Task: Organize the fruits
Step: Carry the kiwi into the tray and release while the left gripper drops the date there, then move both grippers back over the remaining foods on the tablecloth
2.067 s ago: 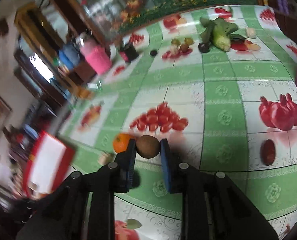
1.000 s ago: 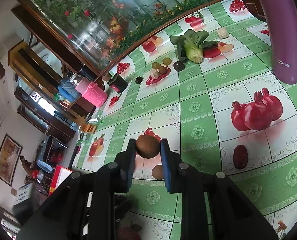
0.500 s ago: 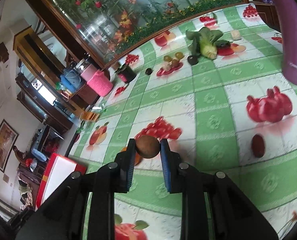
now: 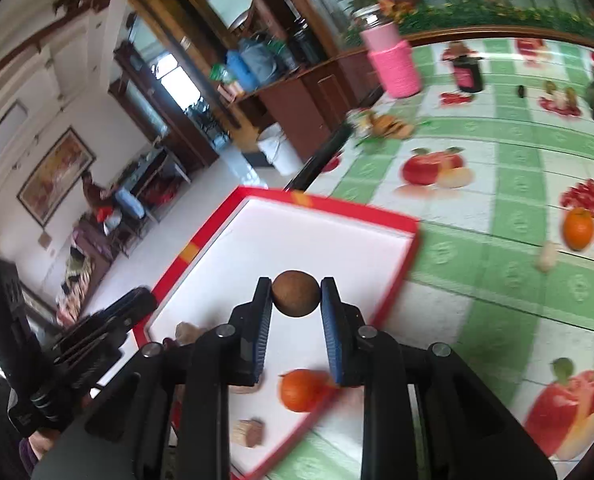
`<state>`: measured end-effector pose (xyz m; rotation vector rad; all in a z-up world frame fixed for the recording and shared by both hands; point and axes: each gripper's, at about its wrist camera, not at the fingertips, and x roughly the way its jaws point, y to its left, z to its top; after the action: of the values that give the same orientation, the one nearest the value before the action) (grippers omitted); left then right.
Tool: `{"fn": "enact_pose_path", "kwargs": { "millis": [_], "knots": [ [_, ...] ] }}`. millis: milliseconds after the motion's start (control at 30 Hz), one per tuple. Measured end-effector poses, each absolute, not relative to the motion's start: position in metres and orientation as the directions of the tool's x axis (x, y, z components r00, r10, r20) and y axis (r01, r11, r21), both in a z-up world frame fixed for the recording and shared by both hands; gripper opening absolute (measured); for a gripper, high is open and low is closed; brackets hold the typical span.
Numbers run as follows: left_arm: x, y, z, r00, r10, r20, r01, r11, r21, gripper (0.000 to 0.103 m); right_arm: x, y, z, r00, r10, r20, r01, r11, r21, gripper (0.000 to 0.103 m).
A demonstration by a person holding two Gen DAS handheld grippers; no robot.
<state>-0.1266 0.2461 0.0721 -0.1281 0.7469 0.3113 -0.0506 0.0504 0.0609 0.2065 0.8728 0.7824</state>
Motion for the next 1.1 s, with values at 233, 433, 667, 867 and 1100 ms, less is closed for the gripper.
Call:
{"fn": "enact_pose_path", "kwargs": {
  "millis": [233, 433, 667, 867, 1100],
  "knots": [
    [-0.121, 0.269, 0.050, 0.624, 0.212, -0.752, -0.335, 0.942, -0.012, 0.020, -0.052, 0.105, 0.028, 0.301, 0.593, -0.747, -0.539, 0.751, 0.380, 0.027],
    [-0.120, 0.270, 0.044, 0.608, 0.216, -0.764, -0.348, 0.938, -0.012, 0.022, -0.056, 0.123, 0.018, 0.275, 0.569, -0.775, -0.559, 0.750, 0.352, 0.027],
    [-0.125, 0.267, 0.046, 0.607, 0.232, -0.760, -0.365, 0.931, -0.008, 0.048, -0.057, 0.114, 0.019, 0.262, 0.597, -0.758, -0.548, 0.739, 0.392, 0.042],
    [-0.131, 0.245, 0.057, 0.636, 0.224, -0.738, -0.337, 0.941, -0.005, 0.057, -0.068, 0.079, 0.038, 0.339, 0.662, -0.669, -0.540, 0.719, 0.438, 0.046],
    [-0.137, 0.200, 0.069, 0.671, 0.176, -0.720, -0.253, 0.967, 0.001, 0.072, -0.076, 0.024, 0.044, 0.407, 0.680, -0.610, -0.505, 0.724, 0.470, 0.053]
  ]
}}
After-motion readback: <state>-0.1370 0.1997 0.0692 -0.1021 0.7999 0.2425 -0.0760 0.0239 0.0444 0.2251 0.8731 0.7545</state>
